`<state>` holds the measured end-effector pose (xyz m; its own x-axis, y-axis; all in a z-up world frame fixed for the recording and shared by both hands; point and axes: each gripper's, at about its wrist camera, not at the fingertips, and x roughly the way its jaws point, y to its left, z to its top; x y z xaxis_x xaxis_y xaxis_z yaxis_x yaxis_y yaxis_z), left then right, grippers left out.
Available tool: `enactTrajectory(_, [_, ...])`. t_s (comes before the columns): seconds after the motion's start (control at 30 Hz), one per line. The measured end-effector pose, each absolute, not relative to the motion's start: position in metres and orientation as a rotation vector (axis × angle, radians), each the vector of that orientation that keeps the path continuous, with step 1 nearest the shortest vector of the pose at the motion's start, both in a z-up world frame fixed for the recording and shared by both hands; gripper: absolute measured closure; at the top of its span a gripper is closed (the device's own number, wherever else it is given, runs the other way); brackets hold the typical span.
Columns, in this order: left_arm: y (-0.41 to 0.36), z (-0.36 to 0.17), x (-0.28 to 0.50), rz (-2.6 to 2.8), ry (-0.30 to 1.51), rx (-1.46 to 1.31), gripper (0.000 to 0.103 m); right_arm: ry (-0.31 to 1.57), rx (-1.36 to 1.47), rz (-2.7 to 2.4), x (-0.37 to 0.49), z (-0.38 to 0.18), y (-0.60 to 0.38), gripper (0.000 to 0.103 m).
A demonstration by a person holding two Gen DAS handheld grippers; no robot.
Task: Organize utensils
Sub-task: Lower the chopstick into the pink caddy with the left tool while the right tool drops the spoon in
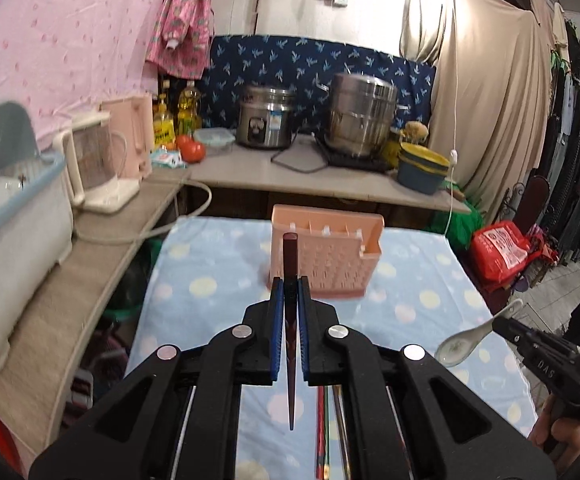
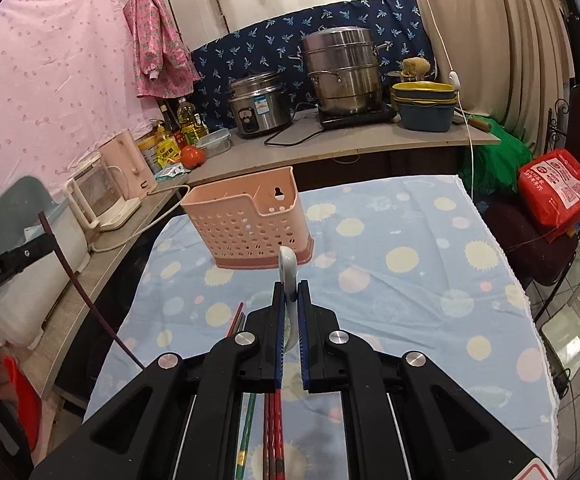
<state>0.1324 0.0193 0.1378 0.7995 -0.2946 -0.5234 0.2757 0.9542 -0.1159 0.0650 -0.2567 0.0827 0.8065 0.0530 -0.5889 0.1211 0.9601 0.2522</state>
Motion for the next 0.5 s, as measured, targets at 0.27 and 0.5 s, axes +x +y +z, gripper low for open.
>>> enactTrajectory(0.27, [0.002, 0.204, 0.202, -0.281, 0.44, -0.02, 0.096, 0.582, 0.258, -0.031, 0.151, 0.118, -0.267, 0.097])
enactTrajectory(0.5, [-0.011, 0.242, 0.267, -0.265, 0.369, -0.052, 0.096, 0.582, 0.246, -0.026, 0.235, 0.126, -0.267, 0.097])
